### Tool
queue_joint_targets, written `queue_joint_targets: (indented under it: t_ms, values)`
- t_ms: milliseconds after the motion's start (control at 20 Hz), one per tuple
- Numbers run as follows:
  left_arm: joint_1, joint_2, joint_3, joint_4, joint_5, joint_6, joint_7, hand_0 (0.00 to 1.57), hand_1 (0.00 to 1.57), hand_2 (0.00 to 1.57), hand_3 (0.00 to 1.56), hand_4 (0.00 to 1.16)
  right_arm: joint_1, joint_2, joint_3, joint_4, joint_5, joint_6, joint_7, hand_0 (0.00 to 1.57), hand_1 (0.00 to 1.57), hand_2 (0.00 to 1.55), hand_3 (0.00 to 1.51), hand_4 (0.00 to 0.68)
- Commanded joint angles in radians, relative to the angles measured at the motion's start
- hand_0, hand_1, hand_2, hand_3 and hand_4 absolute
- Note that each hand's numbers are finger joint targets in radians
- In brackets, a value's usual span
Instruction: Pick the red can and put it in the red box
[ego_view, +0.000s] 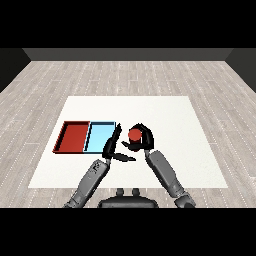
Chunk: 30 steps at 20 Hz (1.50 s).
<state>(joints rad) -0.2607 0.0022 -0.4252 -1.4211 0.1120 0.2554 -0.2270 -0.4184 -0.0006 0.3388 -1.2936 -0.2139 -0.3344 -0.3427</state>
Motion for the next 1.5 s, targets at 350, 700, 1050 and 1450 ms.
queue_joint_targets:
  t_ms: [350, 700, 1050, 1450]
  values:
    - [-0.137, -0.002, -0.053, 0.099, 0.027, 0.088, 0.076, 0.0, 0.0, 0.0, 0.0, 0.0, -0.08, 0.001, 0.137, 0.008, -0.101, -0.103, -0.014, 1.43, 1.43, 1.44, 1.4, 0.615]
    - [-0.138, -0.002, -0.032, 0.117, 0.034, 0.045, 0.056, 0.0, 0.0, 0.0, 0.0, 0.0, -0.039, 0.001, 0.188, 0.014, -0.113, -0.103, -0.058, 1.44, 1.44, 1.43, 1.38, 0.609]
    - [-0.191, -0.002, -0.141, 0.119, 0.078, 0.183, 0.068, 0.0, 0.0, 0.0, 0.0, 0.0, -0.008, 0.0, 0.146, -0.105, -0.059, -0.059, 0.037, 1.45, 1.45, 1.45, 1.4, 0.555]
    - [-0.185, -0.001, -0.168, 0.142, 0.049, 0.269, 0.084, 1.3, 1.3, 1.32, 1.25, 0.86, -0.037, 0.0, 0.217, -0.123, -0.099, -0.118, 0.019, 1.51, 1.51, 1.46, 1.4, 0.528]
